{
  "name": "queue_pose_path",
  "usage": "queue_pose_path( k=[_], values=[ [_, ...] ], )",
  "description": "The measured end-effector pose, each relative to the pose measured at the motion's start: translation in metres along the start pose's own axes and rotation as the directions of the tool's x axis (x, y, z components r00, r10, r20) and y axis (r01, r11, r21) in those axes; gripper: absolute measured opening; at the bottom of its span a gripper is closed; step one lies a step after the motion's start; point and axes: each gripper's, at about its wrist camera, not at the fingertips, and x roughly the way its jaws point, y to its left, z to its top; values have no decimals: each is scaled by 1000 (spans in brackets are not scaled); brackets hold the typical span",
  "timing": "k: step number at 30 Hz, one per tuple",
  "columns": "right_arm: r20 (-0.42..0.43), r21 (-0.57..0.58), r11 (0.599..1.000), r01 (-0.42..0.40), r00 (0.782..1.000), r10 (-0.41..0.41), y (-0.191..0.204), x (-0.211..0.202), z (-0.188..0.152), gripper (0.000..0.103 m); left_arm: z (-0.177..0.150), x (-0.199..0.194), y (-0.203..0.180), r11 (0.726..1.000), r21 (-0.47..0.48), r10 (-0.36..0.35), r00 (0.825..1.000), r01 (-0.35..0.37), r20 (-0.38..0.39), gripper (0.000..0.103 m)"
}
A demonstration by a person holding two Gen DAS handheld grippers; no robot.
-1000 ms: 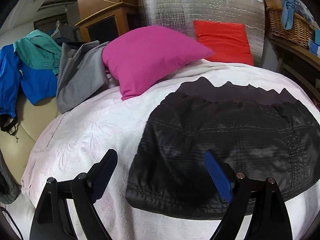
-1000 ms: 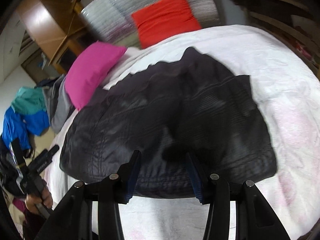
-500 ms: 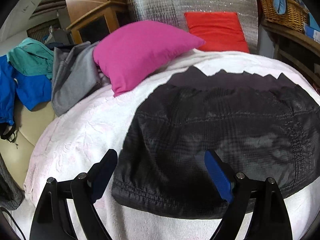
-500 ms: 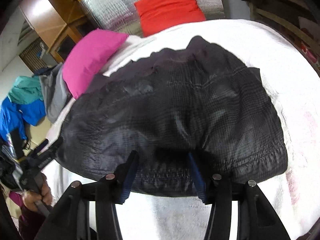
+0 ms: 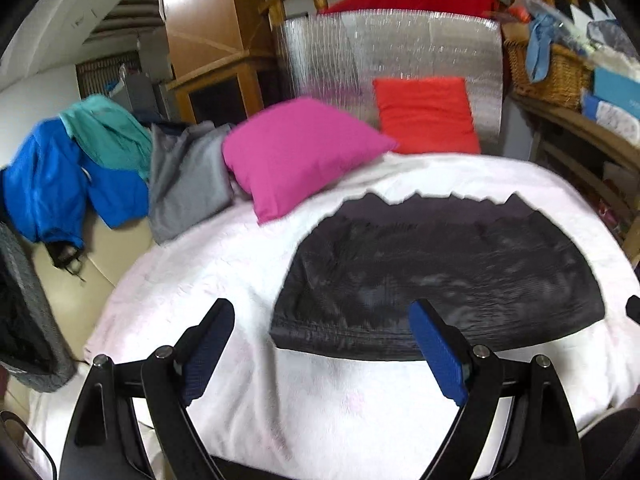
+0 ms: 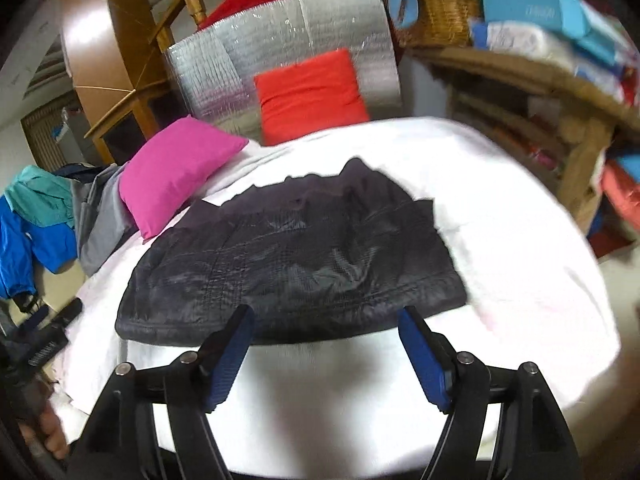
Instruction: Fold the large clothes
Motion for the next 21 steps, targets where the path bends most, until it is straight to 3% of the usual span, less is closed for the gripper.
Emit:
queue_pose_path(
  k=[7,10,14,21],
  values=[
    [131,-59,998,28,991,-20,27,-91,-3,79,11,-102,16,999,-40,9,989,-3,149,98],
    [165,-54,998,34,986,-25,33,-118,-5,80,13,-136,25,997,-63,53,980,-41,193,101],
    [185,-32,999,41,982,-34,43,-142,-8,81,13,-165,31,997,-70,57,971,-42,233,102],
    [204,-11,996,89,975,-85,54,-161,-16,81,7,-186,32,998,-64,6,975,9,221,102]
  ],
)
